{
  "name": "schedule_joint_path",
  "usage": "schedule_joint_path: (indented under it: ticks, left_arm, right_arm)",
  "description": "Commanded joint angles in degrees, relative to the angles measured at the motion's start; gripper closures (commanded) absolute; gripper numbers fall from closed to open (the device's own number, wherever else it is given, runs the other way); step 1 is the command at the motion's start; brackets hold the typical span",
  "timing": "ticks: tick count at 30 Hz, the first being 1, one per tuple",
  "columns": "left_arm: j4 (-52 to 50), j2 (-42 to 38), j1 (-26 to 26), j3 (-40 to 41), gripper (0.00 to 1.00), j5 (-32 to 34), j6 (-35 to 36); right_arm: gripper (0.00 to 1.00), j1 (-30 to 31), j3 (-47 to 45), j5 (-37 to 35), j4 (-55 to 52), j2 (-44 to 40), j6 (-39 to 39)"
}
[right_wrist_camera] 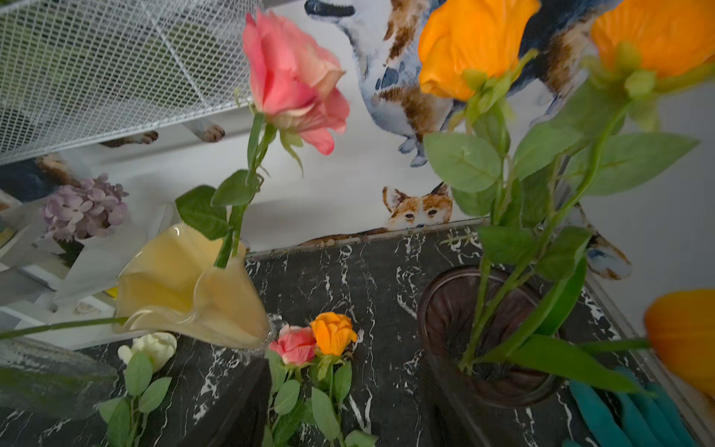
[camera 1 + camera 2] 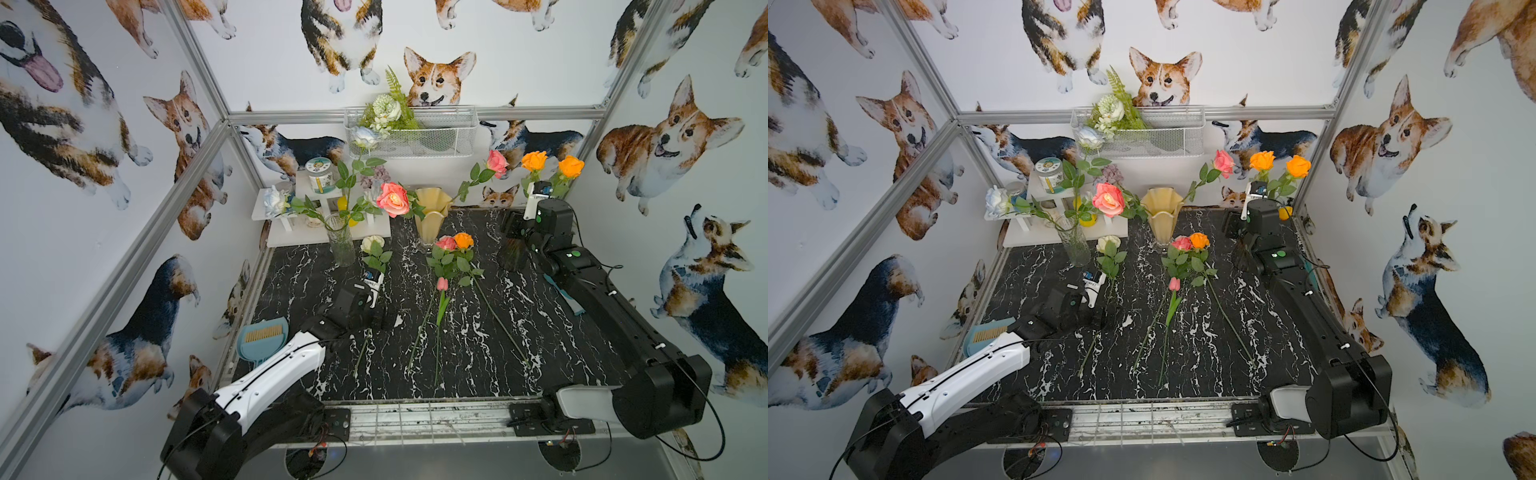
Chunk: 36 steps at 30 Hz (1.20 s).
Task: Arrange the flowers in different vases according to their variety
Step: Insert the flower into the vase, then pick up the flower at the center of the board.
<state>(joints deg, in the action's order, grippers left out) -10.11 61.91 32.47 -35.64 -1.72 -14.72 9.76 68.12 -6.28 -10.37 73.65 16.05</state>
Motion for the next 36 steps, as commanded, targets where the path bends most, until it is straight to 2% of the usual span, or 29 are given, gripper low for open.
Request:
schedule_joint_path:
  ticks: [1, 7, 17, 26, 36]
  left_arm:
    - [-0.4, 0.5, 0.7, -0.7, 0.00, 0.7, 0.8]
    - [-0.3, 1.8, 1.0, -0.9, 0.00, 0.3, 0.8]
    - [0.2, 1.8, 1.0, -0.7, 0.00, 0.3, 0.3]
    - [0.2, 2.0, 1.0, -0.7, 0.00, 0.2, -0.3]
    - [-1.4, 2.0, 1.0, -1.0, 0.00, 1.4, -0.2]
  right_arm:
    - [0.33, 0.3, -2.0, 4.5, -5.2, -2.1, 2.9]
    - [0.33, 1.2, -5.3, 11.4, -10.9, -5.0, 4.6]
    - [0.33, 7.5, -12.6, 16.3, -17.7, -9.1, 6.5]
    - [0.34, 19.2, -19.0, 14.6, -18.0, -8.8, 12.4]
    - [0.35, 30.8, -19.4, 8.4, -18.0, -0.9, 20.7]
